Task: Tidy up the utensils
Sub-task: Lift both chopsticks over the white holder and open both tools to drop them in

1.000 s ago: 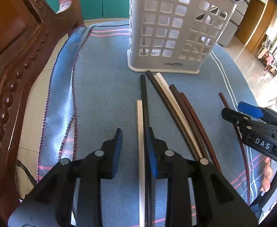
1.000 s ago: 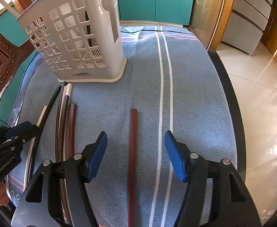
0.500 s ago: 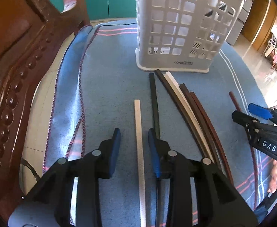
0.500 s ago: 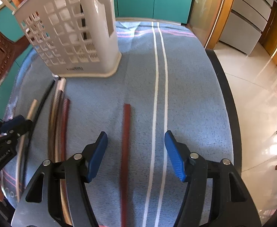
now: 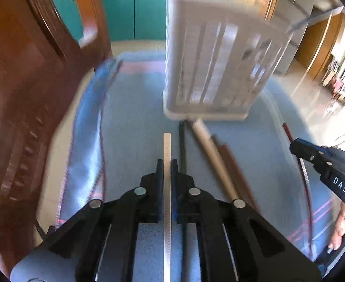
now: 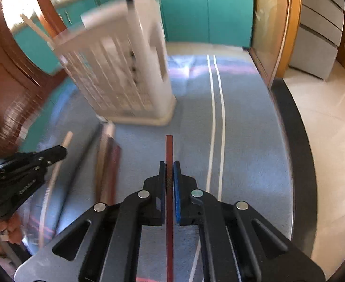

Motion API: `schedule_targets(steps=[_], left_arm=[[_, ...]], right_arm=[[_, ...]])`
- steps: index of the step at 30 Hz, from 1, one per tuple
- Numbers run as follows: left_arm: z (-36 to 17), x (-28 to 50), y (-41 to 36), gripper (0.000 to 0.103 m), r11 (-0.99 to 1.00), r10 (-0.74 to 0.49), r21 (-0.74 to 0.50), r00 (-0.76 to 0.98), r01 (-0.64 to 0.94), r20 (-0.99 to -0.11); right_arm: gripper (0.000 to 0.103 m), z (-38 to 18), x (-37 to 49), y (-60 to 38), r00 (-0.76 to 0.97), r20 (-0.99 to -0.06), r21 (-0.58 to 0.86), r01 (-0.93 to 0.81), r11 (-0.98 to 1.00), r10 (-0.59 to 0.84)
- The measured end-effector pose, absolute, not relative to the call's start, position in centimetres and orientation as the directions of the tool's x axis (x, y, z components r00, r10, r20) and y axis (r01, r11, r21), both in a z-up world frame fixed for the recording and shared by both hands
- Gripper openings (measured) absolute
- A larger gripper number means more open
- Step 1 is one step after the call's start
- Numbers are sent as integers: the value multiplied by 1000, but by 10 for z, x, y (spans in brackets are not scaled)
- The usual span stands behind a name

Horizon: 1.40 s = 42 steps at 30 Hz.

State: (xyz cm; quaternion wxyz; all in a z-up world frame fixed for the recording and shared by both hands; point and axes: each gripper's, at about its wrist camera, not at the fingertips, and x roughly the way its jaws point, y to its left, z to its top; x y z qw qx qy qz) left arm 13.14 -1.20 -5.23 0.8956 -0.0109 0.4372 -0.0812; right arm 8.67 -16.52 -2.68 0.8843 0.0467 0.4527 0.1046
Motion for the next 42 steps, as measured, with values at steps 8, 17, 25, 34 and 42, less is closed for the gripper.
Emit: schedule_targets(steps=[8, 17, 25, 34, 42], left_arm=[[75, 87, 24, 7, 956, -278, -232, 812, 182, -512], [158, 73, 37, 7, 916, -236, -347, 970, 202, -57], [126, 119, 9, 7, 967, -96, -250, 982, 54, -161], [90, 149, 7, 7, 971, -146, -226, 945, 80, -293], [84, 139, 24, 12, 961, -171, -259, 938, 93, -300]], right_arm=[[7, 66, 50, -191, 682, -612, 316, -253, 914, 400], [7, 134, 49, -180, 766, -476, 318, -309, 896, 433], [7, 179, 56, -173, 825, -352, 299, -349, 888, 443], [7, 178, 67, -185, 971, -92, 291, -187, 938, 222], [7, 140, 93, -176, 941, -260, 257, -149, 955, 217]])
